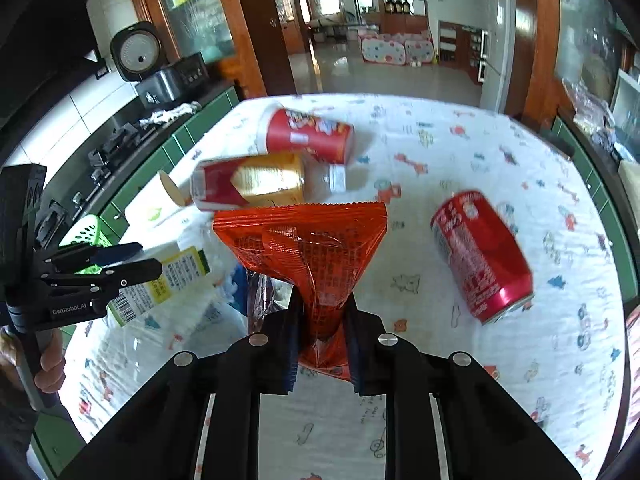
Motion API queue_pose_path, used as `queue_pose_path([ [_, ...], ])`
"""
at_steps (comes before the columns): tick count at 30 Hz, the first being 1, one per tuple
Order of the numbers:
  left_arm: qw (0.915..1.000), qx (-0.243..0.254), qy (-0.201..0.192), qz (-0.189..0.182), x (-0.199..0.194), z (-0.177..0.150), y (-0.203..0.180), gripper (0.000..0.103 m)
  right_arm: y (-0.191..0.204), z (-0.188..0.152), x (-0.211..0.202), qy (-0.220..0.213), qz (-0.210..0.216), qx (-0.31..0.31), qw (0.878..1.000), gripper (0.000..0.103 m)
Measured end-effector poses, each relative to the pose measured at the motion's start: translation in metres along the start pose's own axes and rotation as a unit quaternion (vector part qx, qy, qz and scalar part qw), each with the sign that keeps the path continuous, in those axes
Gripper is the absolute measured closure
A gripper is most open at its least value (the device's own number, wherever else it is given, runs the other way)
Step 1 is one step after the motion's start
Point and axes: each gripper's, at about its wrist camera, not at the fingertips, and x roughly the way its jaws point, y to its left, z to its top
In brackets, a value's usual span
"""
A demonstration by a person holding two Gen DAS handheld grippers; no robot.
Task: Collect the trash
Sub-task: 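Carry the snack bag and plastic bottle over the green basket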
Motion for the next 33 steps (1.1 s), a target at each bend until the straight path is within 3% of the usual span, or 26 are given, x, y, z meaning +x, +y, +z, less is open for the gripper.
queue_pose_path([
  [7, 0.9996, -0.023, -0.017, 0.001, -0.024, -0.002, 0.016, 0.051, 0.022, 0.011, -0.021, -0.022, 0.018, -0.02, 0.999, 0.084],
  [14, 0.9943, -0.063, -0.084, 0.017, -0.094, -0.019, 0.05, 0.051, 0.078, 0.03, -0.03, -0.031, 0.069, -0.067, 0.995, 0.084],
  [21, 0.9742, -0.145, -0.135, 0.109, -0.166, -0.06, 0.142, 0.051, 0.178, 0.047, -0.003, -0.018, 0.142, -0.131, 0.981, 0.084],
  [28, 0.9511, -0.223, -0.116, 0.179, -0.177, -0.1, 0.243, 0.051, 0.289, 0.051, 0.041, 0.019, 0.203, -0.177, 0.963, 0.083],
  [33, 0.9443, -0.245, -0.092, 0.199, -0.164, -0.119, 0.292, 0.05, 0.358, 0.048, 0.084, 0.062, 0.231, -0.183, 0.954, 0.081],
])
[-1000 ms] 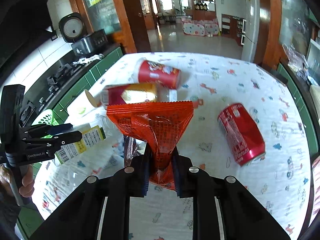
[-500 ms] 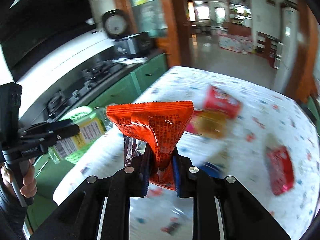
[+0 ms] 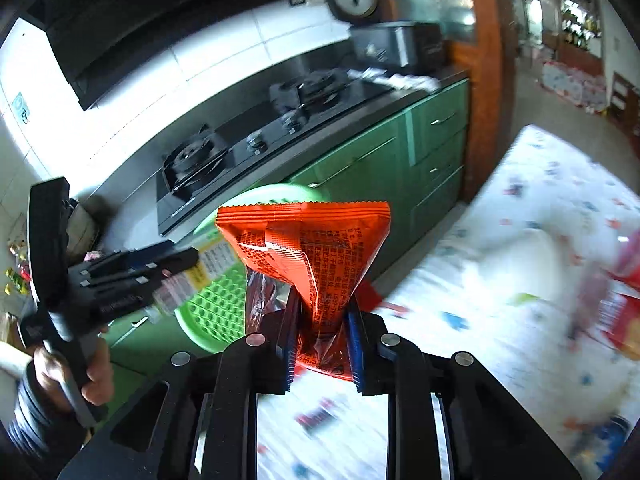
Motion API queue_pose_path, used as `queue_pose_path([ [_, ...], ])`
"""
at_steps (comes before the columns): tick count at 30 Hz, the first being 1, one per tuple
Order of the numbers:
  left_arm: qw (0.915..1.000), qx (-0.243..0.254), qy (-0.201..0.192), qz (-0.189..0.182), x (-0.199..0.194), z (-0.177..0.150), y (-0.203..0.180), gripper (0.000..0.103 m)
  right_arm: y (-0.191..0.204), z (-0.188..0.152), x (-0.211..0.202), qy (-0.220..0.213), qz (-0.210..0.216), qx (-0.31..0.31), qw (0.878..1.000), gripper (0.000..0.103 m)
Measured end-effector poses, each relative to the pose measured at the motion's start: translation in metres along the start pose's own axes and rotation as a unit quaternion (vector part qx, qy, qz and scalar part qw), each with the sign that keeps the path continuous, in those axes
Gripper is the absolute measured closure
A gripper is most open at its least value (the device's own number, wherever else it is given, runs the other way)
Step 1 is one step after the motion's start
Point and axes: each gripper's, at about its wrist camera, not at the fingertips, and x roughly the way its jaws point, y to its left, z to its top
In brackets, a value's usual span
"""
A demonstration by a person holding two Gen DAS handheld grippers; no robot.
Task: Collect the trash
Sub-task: 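Carry the snack bag and plastic bottle over the green basket, then open both tools to drop the bag and bottle into the basket, then move both tools back over the table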
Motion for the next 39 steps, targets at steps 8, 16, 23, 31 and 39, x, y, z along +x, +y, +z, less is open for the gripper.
queue_pose_path([
  [8, 0.9985, -0.047, 0.026, 0.008, 0.028, -0.005, 0.045, 0.049, 0.031, 0.015, 0.084, 0.043, 0.024, 0.008, 0.999, 0.067],
  [16, 0.9979, -0.061, 0.012, 0.018, 0.016, -0.007, 0.061, 0.037, 0.044, 0.02, 0.11, 0.052, 0.041, 0.015, 0.998, 0.04],
  [23, 0.9983, -0.056, -0.005, 0.016, 0.0, 0.001, 0.054, 0.037, 0.03, 0.015, 0.08, 0.027, 0.025, 0.018, 0.999, 0.028],
  [31, 0.9994, -0.012, -0.021, -0.024, -0.01, 0.007, -0.001, 0.035, -0.032, -0.029, 0.003, -0.003, -0.076, 0.042, 0.996, 0.024],
  [39, 0.9957, 0.053, -0.021, -0.073, -0.004, 0.007, -0.078, 0.024, -0.115, -0.088, -0.085, -0.035, -0.181, 0.127, 0.975, 0.021],
])
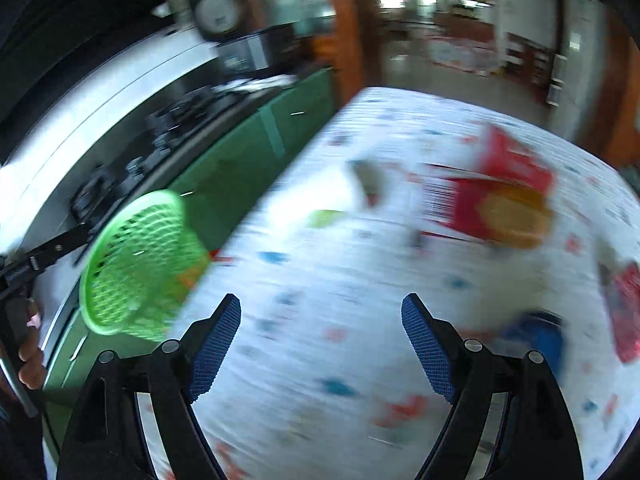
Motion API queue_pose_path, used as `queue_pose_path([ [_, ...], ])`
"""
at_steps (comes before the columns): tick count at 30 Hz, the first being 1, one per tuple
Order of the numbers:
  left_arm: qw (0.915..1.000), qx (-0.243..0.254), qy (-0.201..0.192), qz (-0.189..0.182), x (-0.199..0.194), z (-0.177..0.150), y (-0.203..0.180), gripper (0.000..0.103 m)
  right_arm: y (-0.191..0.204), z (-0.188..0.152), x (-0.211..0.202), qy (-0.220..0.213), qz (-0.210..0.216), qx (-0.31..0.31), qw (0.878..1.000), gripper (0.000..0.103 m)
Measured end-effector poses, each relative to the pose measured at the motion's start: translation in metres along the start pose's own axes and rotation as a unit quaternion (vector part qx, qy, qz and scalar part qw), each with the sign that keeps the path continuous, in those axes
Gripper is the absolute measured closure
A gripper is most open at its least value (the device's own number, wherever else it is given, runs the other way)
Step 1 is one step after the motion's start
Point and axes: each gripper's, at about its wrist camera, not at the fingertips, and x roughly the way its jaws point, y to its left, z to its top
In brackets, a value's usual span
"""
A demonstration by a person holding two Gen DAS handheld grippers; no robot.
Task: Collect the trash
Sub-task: 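Move both tools back over the table, then grasp the crushed blue can with the right tool while the left grasps the white paper cup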
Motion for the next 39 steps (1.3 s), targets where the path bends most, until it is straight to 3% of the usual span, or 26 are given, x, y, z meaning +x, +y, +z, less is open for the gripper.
queue_pose_path([
  [5, 0.9983, 0.044, 0.012, -0.036, 0.021, 0.005, -0.047, 0.022, -0.064, -0.017, -0.025, -0.012, -0.087, 0.042, 0.995, 0.013],
  [6, 0.9974, 0.056, 0.016, -0.043, 0.028, 0.007, -0.058, 0.017, -0.075, -0.02, -0.027, -0.011, -0.098, 0.053, 0.994, 0.013],
  [9, 0.9938, 0.09, 0.025, -0.059, 0.046, 0.011, -0.085, 0.016, -0.107, -0.029, -0.03, -0.003, -0.114, 0.093, 0.989, 0.012],
  [15, 0.9836, 0.158, 0.052, -0.069, 0.094, 0.024, -0.134, 0.016, -0.146, -0.043, -0.018, 0.023, -0.09, 0.172, 0.981, 0.012],
  [25, 0.961, 0.25, 0.086, -0.08, 0.154, 0.041, -0.181, 0.016, -0.154, -0.045, 0.01, 0.056, -0.062, 0.207, 0.975, 0.013],
  [33, 0.9563, 0.257, 0.105, -0.092, 0.176, 0.04, -0.188, 0.022, -0.151, -0.048, 0.025, 0.076, -0.039, 0.215, 0.973, 0.029],
  [35, 0.9555, 0.259, 0.109, -0.089, 0.18, 0.038, -0.189, 0.023, -0.148, -0.049, 0.028, 0.08, -0.036, 0.213, 0.973, 0.039],
  [36, 0.9547, 0.261, 0.111, -0.091, 0.181, 0.037, -0.189, 0.029, -0.147, -0.049, 0.029, 0.081, -0.032, 0.211, 0.974, 0.04],
  [39, 0.9546, 0.263, 0.107, -0.089, 0.182, 0.037, -0.19, 0.032, -0.141, -0.049, 0.028, 0.081, -0.04, 0.198, 0.976, 0.041],
])
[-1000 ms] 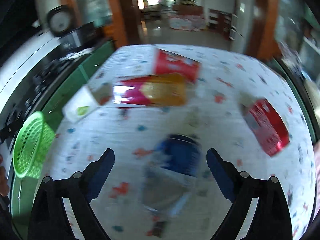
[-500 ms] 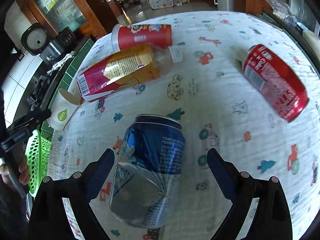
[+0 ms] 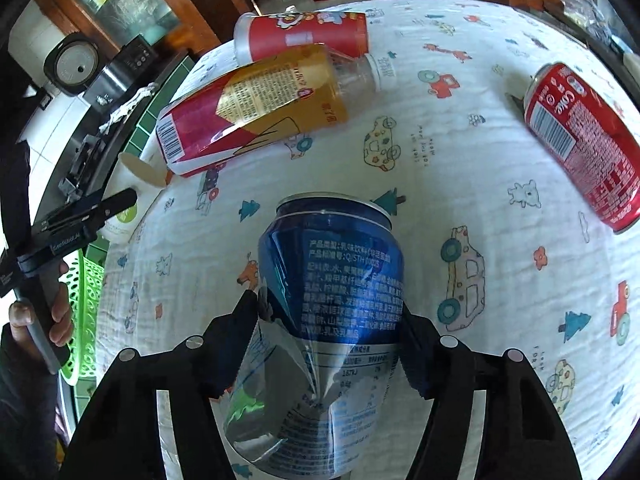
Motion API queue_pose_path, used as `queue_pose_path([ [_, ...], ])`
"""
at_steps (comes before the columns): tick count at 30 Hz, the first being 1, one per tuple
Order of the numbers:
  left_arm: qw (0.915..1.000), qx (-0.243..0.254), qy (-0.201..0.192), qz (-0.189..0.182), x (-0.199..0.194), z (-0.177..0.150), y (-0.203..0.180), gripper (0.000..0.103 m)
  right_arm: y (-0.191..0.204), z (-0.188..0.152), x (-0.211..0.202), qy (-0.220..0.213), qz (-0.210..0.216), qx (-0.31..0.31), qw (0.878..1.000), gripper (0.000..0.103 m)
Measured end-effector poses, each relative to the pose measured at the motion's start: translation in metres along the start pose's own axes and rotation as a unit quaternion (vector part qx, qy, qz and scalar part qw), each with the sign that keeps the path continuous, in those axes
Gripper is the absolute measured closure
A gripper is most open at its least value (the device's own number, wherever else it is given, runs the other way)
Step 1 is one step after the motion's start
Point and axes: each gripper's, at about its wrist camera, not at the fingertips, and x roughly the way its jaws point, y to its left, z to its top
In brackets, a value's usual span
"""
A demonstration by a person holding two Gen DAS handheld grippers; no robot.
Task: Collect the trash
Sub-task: 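Grasp the crushed blue can with the right tool while the left grasps the white paper cup, then carry the blue can and paper cup over the green basket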
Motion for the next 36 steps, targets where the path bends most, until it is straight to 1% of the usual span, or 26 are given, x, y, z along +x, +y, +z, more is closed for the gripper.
queue_pose_path([
  [2, 1.0, -0.002, -0.003, 0.003, -0.001, 0.0, 0.0, 0.035, 0.003, -0.001, -0.001, -0.003, -0.006, -0.008, 1.0, 0.042],
  [3, 1.0, -0.001, -0.007, 0.004, -0.003, -0.001, -0.001, 0.039, 0.005, -0.002, -0.002, -0.005, -0.009, -0.012, 1.0, 0.042],
  [7, 0.9998, -0.008, -0.017, 0.008, -0.01, -0.007, -0.002, 0.045, 0.014, -0.004, -0.009, -0.017, -0.021, -0.039, 0.999, 0.043],
  [10, 0.9994, -0.026, -0.022, 0.008, -0.016, -0.014, 0.003, 0.047, 0.021, -0.002, -0.016, -0.031, -0.031, -0.061, 0.997, 0.043],
  [14, 0.9971, -0.065, -0.039, -0.004, -0.034, -0.025, 0.015, 0.048, 0.034, 0.002, -0.03, -0.05, -0.029, -0.087, 0.995, 0.044],
  [19, 0.9911, -0.109, -0.076, -0.005, -0.074, -0.044, 0.033, 0.049, 0.064, 0.008, -0.05, -0.072, -0.009, -0.134, 0.988, 0.046],
  [22, 0.9853, -0.139, -0.099, 0.008, -0.104, -0.063, 0.049, 0.049, 0.086, 0.012, -0.055, -0.079, 0.011, -0.158, 0.984, 0.049],
  [23, 0.9833, -0.148, -0.105, 0.015, -0.113, -0.069, 0.055, 0.049, 0.098, 0.013, -0.056, -0.079, 0.024, -0.17, 0.982, 0.051],
  [25, 0.978, -0.169, -0.116, 0.035, -0.135, -0.085, 0.071, 0.049, 0.119, 0.014, -0.055, -0.078, 0.042, -0.189, 0.978, 0.053],
  [27, 0.9719, -0.19, -0.124, 0.063, -0.153, -0.102, 0.088, 0.049, 0.143, 0.012, -0.051, -0.076, 0.06, -0.209, 0.973, 0.054],
  [31, 0.959, -0.236, -0.121, 0.101, -0.175, -0.142, 0.123, 0.049, 0.189, 0.001, -0.04, -0.068, 0.092, -0.242, 0.964, 0.054],
  [34, 0.9488, -0.267, -0.117, 0.122, -0.187, -0.171, 0.147, 0.049, 0.226, -0.009, -0.03, -0.051, 0.128, -0.266, 0.954, 0.054],
  [35, 0.9457, -0.276, -0.114, 0.129, -0.189, -0.179, 0.154, 0.049, 0.244, -0.013, -0.026, -0.044, 0.142, -0.28, 0.948, 0.054],
  [36, 0.9416, -0.288, -0.111, 0.136, -0.19, -0.189, 0.162, 0.049, 0.254, -0.015, -0.024, -0.042, 0.15, -0.287, 0.945, 0.054],
])
